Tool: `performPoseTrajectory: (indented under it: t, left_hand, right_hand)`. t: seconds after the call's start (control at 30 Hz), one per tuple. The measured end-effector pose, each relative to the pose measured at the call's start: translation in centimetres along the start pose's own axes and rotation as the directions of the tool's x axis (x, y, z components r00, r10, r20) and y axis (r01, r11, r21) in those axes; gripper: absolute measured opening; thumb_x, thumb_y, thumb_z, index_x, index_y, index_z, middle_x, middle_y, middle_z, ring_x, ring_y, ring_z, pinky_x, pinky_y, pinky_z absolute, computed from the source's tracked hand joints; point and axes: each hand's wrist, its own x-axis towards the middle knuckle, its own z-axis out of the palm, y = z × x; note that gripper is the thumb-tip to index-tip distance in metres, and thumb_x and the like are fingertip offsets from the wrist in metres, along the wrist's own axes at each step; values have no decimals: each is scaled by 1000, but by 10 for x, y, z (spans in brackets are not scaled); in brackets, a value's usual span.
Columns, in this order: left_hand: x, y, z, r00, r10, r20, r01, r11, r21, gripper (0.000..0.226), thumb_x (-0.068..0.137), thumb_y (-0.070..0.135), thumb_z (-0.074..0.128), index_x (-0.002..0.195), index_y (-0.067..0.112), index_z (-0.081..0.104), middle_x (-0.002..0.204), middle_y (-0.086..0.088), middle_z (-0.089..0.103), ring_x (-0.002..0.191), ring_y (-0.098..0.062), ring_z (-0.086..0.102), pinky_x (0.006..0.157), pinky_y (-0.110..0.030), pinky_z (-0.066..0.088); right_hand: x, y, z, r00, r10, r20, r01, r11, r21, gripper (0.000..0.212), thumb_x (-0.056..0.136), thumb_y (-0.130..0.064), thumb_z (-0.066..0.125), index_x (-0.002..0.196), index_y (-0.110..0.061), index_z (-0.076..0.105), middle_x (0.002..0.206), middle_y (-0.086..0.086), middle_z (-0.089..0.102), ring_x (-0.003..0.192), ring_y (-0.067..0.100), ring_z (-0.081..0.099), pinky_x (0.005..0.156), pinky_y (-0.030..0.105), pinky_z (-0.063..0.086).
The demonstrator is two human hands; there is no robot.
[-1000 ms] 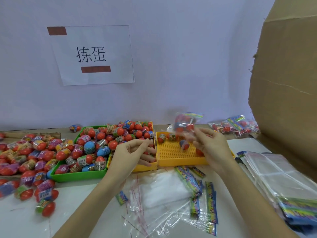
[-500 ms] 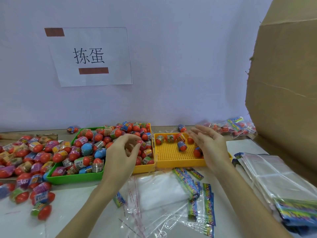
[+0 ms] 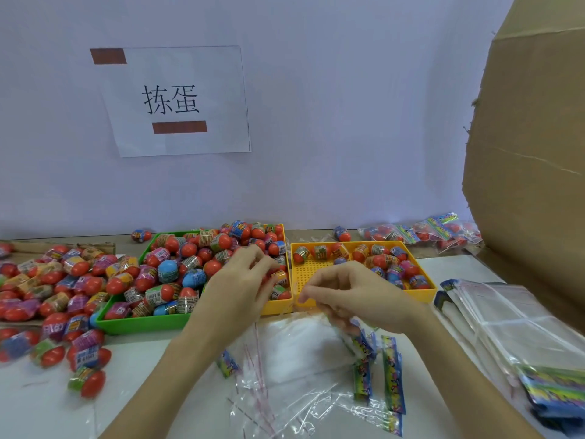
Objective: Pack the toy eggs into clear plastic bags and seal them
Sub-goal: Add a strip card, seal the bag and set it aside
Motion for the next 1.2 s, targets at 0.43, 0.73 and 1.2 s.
performPoseTrajectory:
  t: [0.43, 0.73, 1.2]
  left_hand:
    - [-3, 19, 4, 770, 202, 606, 3, 948, -319, 64, 80, 72, 78, 131, 34, 70, 126, 21, 54, 109, 1, 50, 95, -23, 49]
    - [2, 16, -7, 837, 141, 529, 93, 916, -391, 21, 109, 28, 60, 115, 22, 79, 104, 15, 75, 86, 4, 64, 74, -12, 48]
    - [-1, 12, -8, 759, 223, 611, 119, 876, -467, 25, 105, 46, 64, 119, 32, 79, 121, 21, 68, 108, -1, 62, 87, -16, 49]
  right_hand:
    - [9, 18, -5, 948, -171, -268, -4, 837, -548, 9, 100, -21, 71, 101, -29, 74, 55, -8, 43, 50, 7, 40, 61, 8, 42]
    - [4, 11, -9, 971, -111, -211, 1, 887, -461, 38, 94, 0, 66, 100, -36, 77, 76, -20, 59, 57, 8, 49, 61, 21, 51]
    - [-1, -4, -3, 969, -103, -226, 53, 974, -218, 11, 102, -35, 68, 104, -30, 78, 89, -12, 73, 61, 8, 60, 54, 20, 47]
